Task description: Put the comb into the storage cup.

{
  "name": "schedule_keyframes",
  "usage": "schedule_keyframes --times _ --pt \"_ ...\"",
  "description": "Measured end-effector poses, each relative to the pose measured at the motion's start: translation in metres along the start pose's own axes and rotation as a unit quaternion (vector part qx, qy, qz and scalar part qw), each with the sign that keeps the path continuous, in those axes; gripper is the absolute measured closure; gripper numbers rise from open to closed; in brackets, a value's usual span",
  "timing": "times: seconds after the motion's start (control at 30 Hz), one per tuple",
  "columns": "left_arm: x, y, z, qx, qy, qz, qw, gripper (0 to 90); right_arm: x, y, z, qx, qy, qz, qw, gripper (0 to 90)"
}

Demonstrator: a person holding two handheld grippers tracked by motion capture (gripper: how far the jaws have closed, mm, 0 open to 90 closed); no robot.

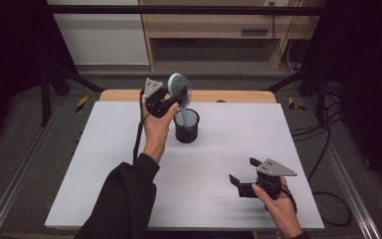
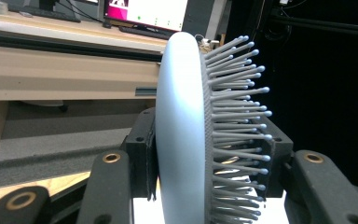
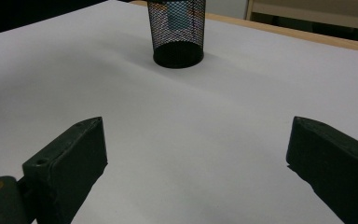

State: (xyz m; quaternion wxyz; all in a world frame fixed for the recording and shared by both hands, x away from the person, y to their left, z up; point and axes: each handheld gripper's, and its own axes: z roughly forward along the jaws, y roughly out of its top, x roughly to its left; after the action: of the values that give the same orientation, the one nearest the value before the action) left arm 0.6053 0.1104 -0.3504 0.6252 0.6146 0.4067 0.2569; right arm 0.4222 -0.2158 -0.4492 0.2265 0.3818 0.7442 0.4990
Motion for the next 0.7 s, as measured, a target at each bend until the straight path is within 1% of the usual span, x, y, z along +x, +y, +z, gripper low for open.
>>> schedule_keyframes --times 0.17,0.27,0.43,0.6,0.7 --pt "0.0 -0.003 0.001 0.002 0.0 -0.001 1.0 50.7 0.0 0.0 0.001 -0.001 0.002 0.0 1.0 5.1" --pt "0.001 -0.007 0.002 0.005 0.002 -0.003 1.0 50.7 0.002 0.0 0.001 0.0 0.004 -0.003 1.0 4.9" --pt "0.003 -0.012 0.002 0.012 0.005 -0.004 0.9999 50.6 0.0 0.0 0.0 -0.001 0.004 -0.002 1.0 5.0" --pt "0.003 -0.013 0.002 0.012 0.007 -0.003 0.9999 50.6 0.001 0.001 0.0 0.0 0.004 -0.003 1.0 5.0" --pt "0.003 -0.015 0.002 0.011 0.008 -0.006 0.9999 50.6 0.001 0.001 0.0 0.0 0.005 -0.004 1.0 4.9"
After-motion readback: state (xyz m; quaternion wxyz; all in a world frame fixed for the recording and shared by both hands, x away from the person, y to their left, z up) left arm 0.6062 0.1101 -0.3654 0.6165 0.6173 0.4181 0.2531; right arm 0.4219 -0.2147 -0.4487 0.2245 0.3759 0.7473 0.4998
